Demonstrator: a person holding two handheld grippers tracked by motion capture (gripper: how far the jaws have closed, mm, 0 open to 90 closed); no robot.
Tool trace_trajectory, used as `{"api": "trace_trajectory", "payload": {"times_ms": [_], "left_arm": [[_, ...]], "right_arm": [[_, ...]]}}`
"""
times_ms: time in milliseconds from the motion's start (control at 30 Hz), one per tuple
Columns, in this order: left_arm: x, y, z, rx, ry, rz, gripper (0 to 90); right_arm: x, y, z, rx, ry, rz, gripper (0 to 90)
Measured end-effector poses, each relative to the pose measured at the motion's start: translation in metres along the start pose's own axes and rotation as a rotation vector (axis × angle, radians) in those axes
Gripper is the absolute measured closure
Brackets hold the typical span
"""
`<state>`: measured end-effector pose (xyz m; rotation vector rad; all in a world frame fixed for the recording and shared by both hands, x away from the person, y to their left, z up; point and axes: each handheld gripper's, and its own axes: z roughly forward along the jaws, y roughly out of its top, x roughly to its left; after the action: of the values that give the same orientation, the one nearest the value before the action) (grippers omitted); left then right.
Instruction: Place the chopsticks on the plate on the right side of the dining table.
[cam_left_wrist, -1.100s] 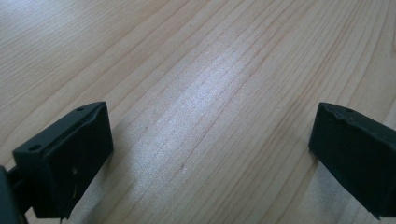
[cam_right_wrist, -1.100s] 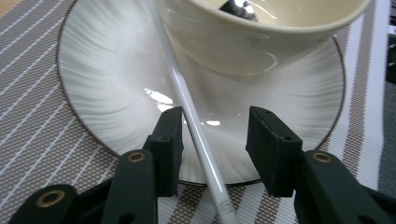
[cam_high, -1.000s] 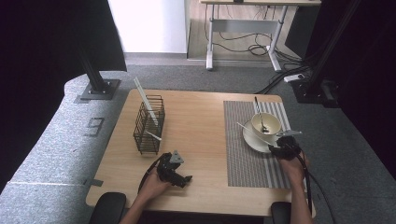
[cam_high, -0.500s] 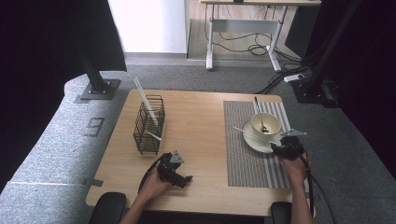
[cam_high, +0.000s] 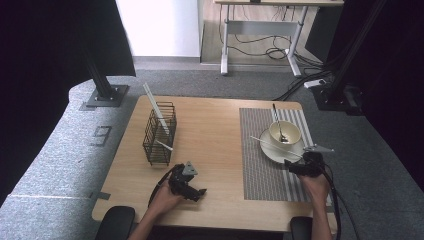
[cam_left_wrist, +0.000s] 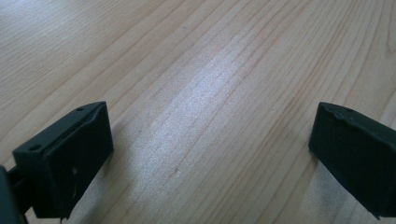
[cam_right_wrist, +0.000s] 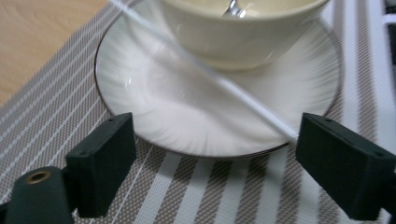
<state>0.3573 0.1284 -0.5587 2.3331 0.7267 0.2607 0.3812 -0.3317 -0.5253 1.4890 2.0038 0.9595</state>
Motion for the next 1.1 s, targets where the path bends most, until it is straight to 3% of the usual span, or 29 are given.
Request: {"api": "trace_trajectory", "payload": {"times_ms": [167,533,733,1100], "left_arm": [[0.000,0.000,0.000,0.000,0.000,0.000,0.0],[0.000,0.000,0.000,0.000,0.000,-0.001,0.0],[0.000,0.000,0.000,0.000,0.000,-0.001,0.0],[0.000,0.000,0.000,0.000,0.000,-0.001,0.0]], "right_arm": [[0.003,-0.002,0.008,0.025,-0.014,-0.003,7.9],[-0.010,0.001,0.017,-0.013,-0.050,0.070,1.0],[-0.007,0.001,0.025,0.008,-0.076,0.034,0.0],[-0.006,0.000,0.031,-0.005,-0.095,0.003,0.0]]}}
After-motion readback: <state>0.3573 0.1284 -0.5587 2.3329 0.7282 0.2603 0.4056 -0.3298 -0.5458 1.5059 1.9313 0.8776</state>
